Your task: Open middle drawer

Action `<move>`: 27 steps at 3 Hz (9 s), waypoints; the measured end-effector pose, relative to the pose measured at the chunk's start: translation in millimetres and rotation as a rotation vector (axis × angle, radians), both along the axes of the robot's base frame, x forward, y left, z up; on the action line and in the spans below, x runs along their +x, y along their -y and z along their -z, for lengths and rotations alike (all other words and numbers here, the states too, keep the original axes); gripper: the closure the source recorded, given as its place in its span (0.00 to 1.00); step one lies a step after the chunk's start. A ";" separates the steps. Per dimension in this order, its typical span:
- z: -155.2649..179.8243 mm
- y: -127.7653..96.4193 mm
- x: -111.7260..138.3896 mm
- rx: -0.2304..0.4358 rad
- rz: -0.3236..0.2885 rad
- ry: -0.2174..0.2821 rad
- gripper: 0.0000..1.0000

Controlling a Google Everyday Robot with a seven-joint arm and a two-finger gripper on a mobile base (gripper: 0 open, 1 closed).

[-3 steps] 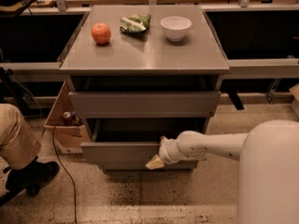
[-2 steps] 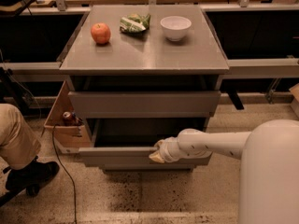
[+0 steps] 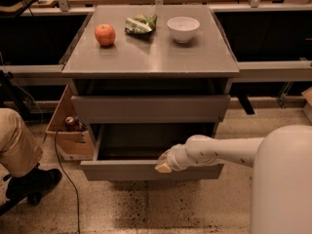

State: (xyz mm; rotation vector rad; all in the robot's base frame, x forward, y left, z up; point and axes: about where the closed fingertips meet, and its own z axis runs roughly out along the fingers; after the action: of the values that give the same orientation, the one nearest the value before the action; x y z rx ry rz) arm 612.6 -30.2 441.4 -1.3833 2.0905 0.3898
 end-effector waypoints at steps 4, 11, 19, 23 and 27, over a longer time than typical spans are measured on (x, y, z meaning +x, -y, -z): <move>-0.7 -4.4 -57.9 -0.094 -0.184 -0.080 0.15; -15.1 19.6 -36.9 -0.160 -0.234 -0.061 0.00; 21.0 45.6 49.1 0.168 -0.003 -0.024 1.00; 45.1 21.5 8.2 0.219 -0.180 -0.224 1.00; 43.8 24.8 -89.8 0.269 -0.301 -0.445 1.00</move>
Offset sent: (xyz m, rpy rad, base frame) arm -0.0637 -0.0015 0.0081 -0.1097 0.0770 0.1833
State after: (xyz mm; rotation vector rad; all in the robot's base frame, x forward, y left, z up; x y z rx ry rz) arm 522.8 -55.0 397.6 -1.5500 2.0582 1.1505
